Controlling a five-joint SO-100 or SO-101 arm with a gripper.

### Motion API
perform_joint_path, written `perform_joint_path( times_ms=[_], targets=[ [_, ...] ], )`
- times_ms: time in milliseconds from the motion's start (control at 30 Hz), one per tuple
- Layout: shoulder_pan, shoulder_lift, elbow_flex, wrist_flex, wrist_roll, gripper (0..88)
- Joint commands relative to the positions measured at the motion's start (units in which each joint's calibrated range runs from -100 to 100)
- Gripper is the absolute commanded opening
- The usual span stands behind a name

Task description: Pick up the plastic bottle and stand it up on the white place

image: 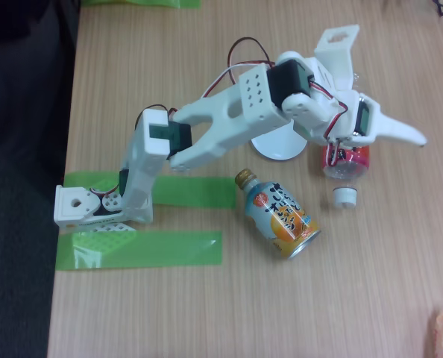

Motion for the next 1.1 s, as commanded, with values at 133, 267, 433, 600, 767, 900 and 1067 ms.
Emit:
perform_joint_path(
  times_ms=[133,267,433,600,767,900,1067],
  targets=[
    [-0.2,3.11,-1.91,3.94,-2.52,42.3],
    [-0.2,5.8,-1.91,4.02,-2.41,42.3],
    [-0.27,9.49,-1.91,4.02,-2.47,42.3],
    [-0.27,13.02,-1.91,4.02,-2.52,42.3],
    [-0.2,15.87,-1.91,4.02,-2.57,42.3],
    [0.02,17.89,-2.09,3.94,-2.57,42.3],
    [-0.05,19.07,-2.63,3.77,-2.57,42.3]
  ],
)
